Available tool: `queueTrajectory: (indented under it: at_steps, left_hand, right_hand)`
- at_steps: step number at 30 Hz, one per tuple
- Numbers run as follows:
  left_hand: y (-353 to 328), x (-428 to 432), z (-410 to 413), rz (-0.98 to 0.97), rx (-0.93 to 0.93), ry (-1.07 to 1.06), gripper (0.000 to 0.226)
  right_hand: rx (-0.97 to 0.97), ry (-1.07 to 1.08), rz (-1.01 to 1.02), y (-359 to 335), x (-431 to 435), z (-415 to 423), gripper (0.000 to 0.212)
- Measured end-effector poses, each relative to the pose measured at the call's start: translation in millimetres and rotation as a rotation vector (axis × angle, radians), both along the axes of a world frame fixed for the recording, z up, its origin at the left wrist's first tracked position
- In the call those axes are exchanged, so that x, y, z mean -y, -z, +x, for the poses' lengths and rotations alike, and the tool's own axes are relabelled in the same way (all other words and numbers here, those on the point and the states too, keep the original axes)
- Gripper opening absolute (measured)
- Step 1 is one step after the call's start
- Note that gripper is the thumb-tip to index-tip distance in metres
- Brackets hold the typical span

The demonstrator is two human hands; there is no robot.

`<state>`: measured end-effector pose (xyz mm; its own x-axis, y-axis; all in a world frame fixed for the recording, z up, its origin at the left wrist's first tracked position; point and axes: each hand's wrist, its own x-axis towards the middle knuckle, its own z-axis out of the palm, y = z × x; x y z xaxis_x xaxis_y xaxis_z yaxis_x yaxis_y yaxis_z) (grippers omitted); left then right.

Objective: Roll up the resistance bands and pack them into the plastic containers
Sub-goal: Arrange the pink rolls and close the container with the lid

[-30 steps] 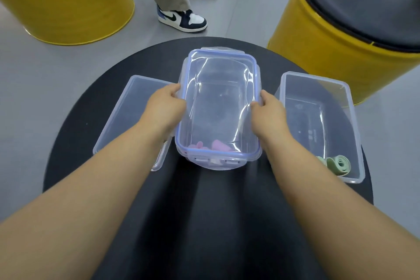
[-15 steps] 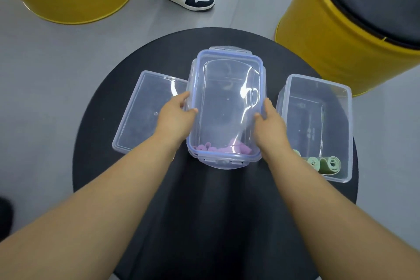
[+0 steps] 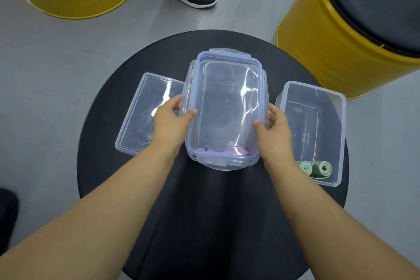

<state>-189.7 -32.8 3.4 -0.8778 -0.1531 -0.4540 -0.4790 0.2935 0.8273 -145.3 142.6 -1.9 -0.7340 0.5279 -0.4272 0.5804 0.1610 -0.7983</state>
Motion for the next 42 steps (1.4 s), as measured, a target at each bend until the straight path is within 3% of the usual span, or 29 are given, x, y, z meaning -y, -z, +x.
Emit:
queueTrajectory:
  at_steps: [3,7,10,17,26,30,33,36,39,42]
  left_hand:
    - [-12.0,7.8,0.9,0.02,-0.032,-0.016,0.024]
    - [-27.2,46.9,-5.1,-0.14,-0.08,0.009,0.014]
    - [-19.3,89.9,-9.4,-0.267,-0.076,-0.033,0.035]
    - [32.2,165.2,-7.3,-0.537,0.06,-0.112,0.036]
    - [67.5,158.2,-2.2,-0.407,0.081,-0.054,0.039]
    - [65.3,150.8,3.8,-0.356,0.119,-0.008,0.041]
    - [58.3,144.7,9.6,-0.394,0.112,0.01,0.04]
    - [43.2,130.1,14.3,-0.482,0.01,0.032,0.035]
    - [20.0,93.8,20.0,-0.483,-0.098,0.133,0.028]
    - [5.3,48.8,23.8,-0.447,-0.219,0.333,0.024]
  right_hand:
    - [-0.018,-0.013,0.001,-15.8,8.7,4.0,0.049]
    - [-0.056,-0.145,-0.077,-35.2,48.9,15.6,0.046]
    - [-0.027,-0.336,-0.188,-35.6,92.2,25.1,0.051]
    - [0.222,-0.689,-0.179,-4.0,164.1,25.8,0.067]
    - [0.323,-0.65,-0.026,38.2,178.7,9.4,0.068]
    - [0.371,-0.622,-0.048,32.2,174.6,9.5,0.069]
    - [0.286,-0.602,-0.101,14.1,169.8,16.0,0.061]
    - [0.094,-0.501,-0.126,-7.5,151.3,25.4,0.037]
    - [0.064,-0.439,0.056,-25.0,106.8,24.2,0.026]
    - [0.233,-0.549,0.342,-28.5,47.8,7.3,0.029]
